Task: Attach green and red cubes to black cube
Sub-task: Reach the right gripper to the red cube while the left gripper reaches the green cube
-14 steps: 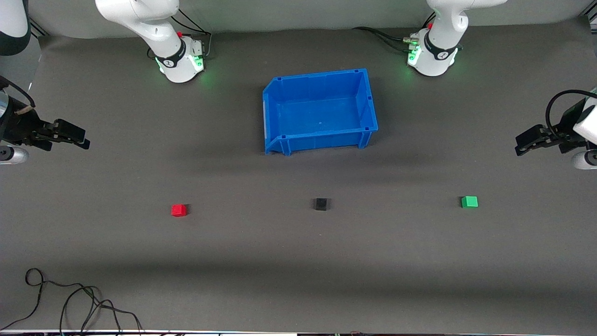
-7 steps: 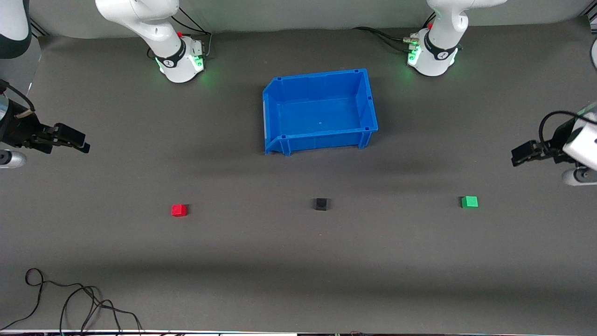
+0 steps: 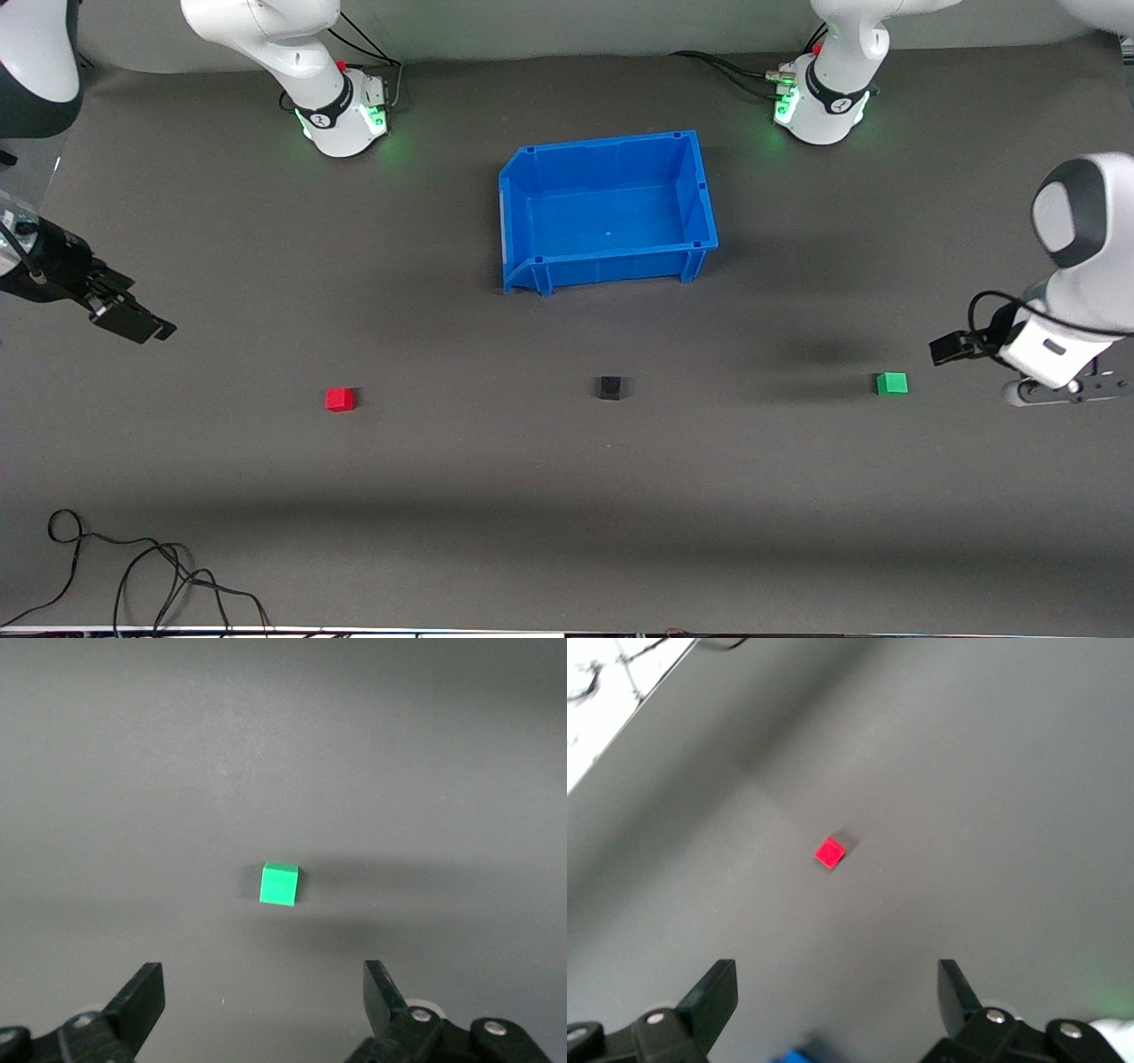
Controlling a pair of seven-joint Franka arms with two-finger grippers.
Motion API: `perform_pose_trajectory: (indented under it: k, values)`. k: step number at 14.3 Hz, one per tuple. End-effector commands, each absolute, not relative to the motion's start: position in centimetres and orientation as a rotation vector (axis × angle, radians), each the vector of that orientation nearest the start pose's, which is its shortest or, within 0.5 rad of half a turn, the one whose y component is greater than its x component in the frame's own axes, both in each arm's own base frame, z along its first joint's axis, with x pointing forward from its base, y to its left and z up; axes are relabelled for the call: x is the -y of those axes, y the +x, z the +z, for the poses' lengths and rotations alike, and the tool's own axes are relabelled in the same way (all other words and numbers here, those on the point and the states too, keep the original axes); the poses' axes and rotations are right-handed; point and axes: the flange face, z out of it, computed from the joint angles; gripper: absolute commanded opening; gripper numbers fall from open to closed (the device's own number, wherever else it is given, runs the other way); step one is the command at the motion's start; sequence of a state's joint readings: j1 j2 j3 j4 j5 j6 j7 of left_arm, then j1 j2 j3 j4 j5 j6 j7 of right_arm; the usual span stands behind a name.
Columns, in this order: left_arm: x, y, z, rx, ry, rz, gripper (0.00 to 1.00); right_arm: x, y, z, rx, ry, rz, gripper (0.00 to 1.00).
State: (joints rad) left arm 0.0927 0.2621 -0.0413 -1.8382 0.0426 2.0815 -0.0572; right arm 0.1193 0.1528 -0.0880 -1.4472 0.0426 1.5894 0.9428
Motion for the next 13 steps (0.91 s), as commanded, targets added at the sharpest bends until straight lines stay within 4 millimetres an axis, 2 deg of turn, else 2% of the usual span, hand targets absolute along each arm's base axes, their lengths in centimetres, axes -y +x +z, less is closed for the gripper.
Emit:
perform_pose_trajectory:
  k: [1, 3, 6, 8, 10, 13]
  values:
    - [-3.8, 63.2, 34.1, 0.132, -3.111, 0.063, 0.99, -4.4, 61.0, 59.3, -1.714, -2.541, 0.125, 1.0]
    - [-4.9, 63.5, 30.8, 0.148, -3.111, 0.088, 0.99, -5.1, 62.3, 56.1, -1.83, -2.438, 0.245, 1.0]
    - [-3.9, 64.3, 26.2, 0.057, -3.115, 0.073, 0.99, -5.6, 64.0, 51.2, -1.953, -2.275, 0.418, 1.0]
    - [-4.2, 64.4, 24.8, -0.039, -3.131, 0.079, 0.99, -5.8, 64.6, 48.3, -1.971, -2.214, 0.483, 1.0]
    - [-4.0, 64.2, 23.3, -0.056, -3.132, 0.095, 0.99, -5.5, 64.9, 45.1, -1.995, -2.175, 0.468, 1.0]
    - [-4.2, 63.9, 21.2, -0.107, -3.127, 0.117, 0.99, -5.0, 65.0, 38.4, -1.992, -2.159, 0.368, 1.0]
